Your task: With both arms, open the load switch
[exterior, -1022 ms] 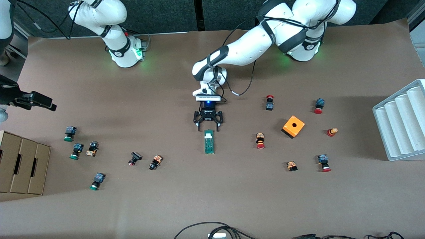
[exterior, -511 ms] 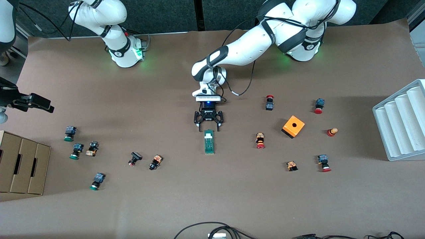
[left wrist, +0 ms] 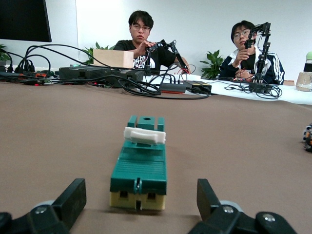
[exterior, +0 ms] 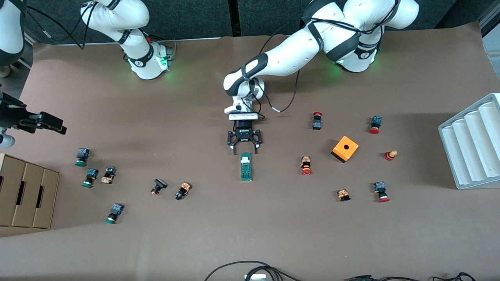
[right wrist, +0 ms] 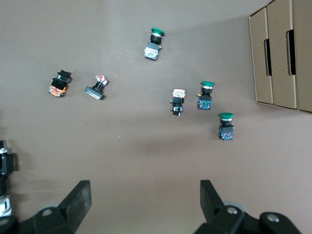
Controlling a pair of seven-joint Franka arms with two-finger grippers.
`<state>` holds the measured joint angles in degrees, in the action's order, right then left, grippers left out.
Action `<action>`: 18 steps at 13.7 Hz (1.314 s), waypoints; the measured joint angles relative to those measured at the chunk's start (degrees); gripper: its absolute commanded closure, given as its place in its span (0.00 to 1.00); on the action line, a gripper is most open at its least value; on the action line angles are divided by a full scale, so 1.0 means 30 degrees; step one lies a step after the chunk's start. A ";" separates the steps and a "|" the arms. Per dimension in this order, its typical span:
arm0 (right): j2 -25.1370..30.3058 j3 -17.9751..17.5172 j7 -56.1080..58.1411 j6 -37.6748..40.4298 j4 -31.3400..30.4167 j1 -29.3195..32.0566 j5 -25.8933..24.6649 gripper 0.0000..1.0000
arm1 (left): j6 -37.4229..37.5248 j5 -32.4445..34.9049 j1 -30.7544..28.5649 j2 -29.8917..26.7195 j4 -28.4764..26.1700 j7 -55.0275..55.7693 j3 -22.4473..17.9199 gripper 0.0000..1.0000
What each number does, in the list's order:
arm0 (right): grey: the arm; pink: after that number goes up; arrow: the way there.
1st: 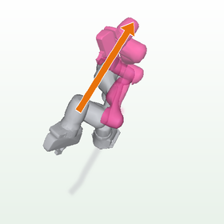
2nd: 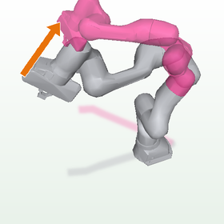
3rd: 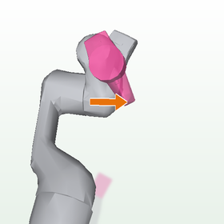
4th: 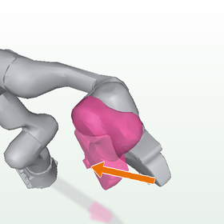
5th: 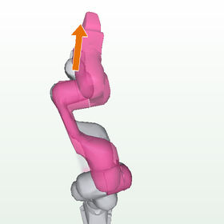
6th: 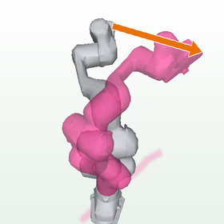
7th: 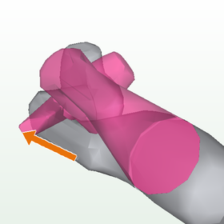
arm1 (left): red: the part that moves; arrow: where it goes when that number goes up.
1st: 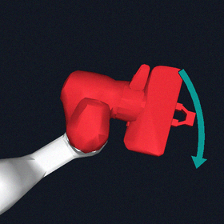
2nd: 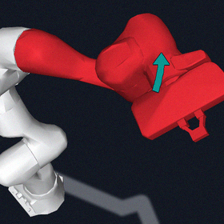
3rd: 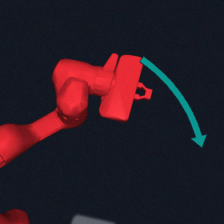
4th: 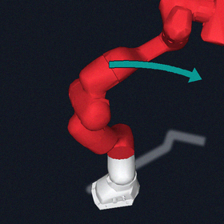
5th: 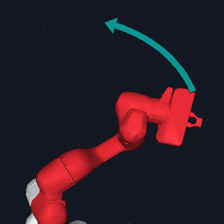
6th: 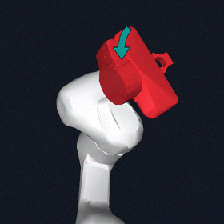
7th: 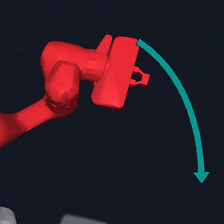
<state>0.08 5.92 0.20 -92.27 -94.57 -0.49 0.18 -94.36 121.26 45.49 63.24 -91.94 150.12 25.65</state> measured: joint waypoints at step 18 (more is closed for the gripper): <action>-0.0053 0.0028 0.0013 -0.0510 0.0070 -0.0495 0.0000 0.01 | -0.0692 -0.6026 0.1231 -0.2555 0.0237 -0.5059 0.0238 0.00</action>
<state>-0.08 6.01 0.24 -93.80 -94.36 -1.97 0.18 -96.43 103.19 49.18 55.58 -91.23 134.94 26.36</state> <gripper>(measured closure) 0.004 0.000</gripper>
